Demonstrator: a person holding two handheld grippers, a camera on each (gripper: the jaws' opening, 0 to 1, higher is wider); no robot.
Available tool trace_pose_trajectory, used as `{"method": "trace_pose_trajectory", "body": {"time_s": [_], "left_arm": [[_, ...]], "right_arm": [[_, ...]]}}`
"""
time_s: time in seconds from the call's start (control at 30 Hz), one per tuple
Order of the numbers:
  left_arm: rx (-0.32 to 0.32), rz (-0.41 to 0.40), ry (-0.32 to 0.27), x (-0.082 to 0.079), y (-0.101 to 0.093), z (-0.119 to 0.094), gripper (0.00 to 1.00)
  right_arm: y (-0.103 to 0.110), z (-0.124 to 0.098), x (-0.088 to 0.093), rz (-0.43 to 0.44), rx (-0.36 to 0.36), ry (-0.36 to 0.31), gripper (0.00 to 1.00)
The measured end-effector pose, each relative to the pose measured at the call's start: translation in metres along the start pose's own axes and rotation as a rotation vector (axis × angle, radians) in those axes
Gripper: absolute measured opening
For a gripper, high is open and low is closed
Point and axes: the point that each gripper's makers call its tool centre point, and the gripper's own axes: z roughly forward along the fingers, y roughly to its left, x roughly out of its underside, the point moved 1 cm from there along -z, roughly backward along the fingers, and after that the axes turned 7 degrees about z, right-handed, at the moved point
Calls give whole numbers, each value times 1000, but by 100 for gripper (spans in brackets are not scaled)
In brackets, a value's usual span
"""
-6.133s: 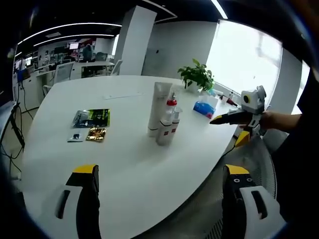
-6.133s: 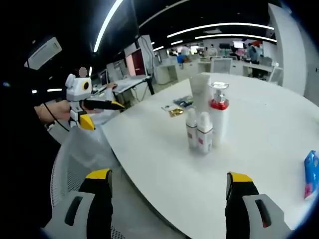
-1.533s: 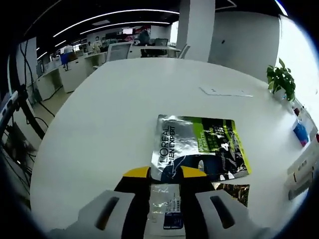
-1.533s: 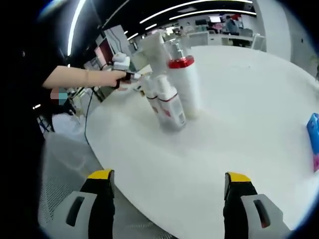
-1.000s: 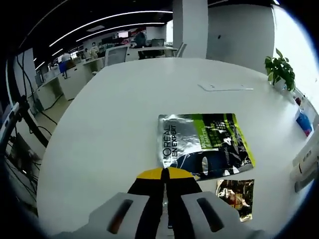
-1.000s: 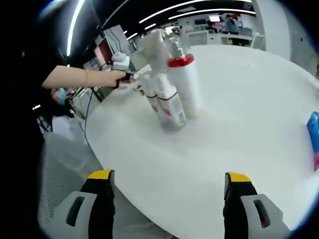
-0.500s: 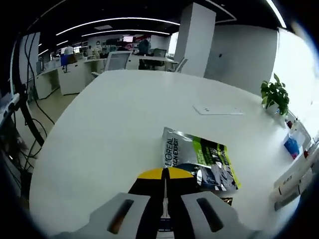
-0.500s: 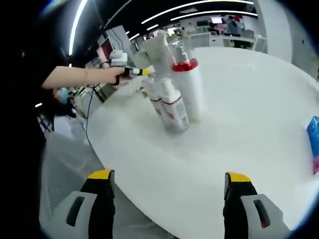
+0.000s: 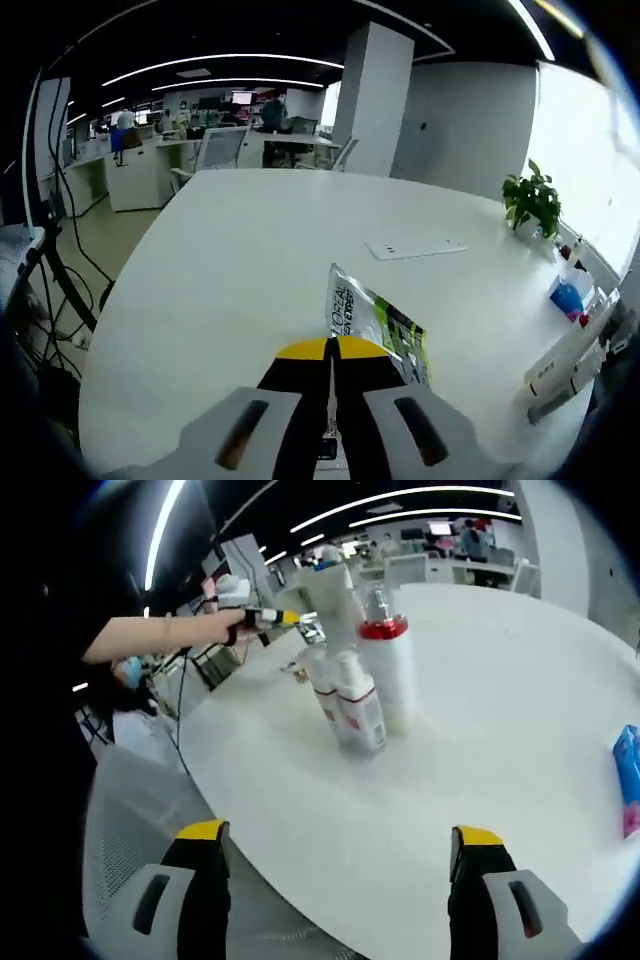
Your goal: Arrange the skincare products in the storage area until every visible bottle or jar stands upright without overlapping.
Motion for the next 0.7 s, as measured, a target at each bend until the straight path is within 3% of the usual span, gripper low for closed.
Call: {"method": "trace_pose_trajectory", "body": {"time_s": [0.1, 0.27, 0.47, 0.7], "left_arm": [[16, 10, -16, -12, -10, -10, 0], [29, 38, -31, -26, -12, -17, 0], [45, 54, -46, -35, -15, -21, 0], [70, 76, -63, -49, -38, -39, 0]], "right_arm": [[2, -1, -2, -5, -1, -10, 96], [4, -3, -3, -12, -3, -19, 96], [5, -7, -3, -17, -3, -30, 96], [9, -11, -6, -27, -3, -38, 96]]}}
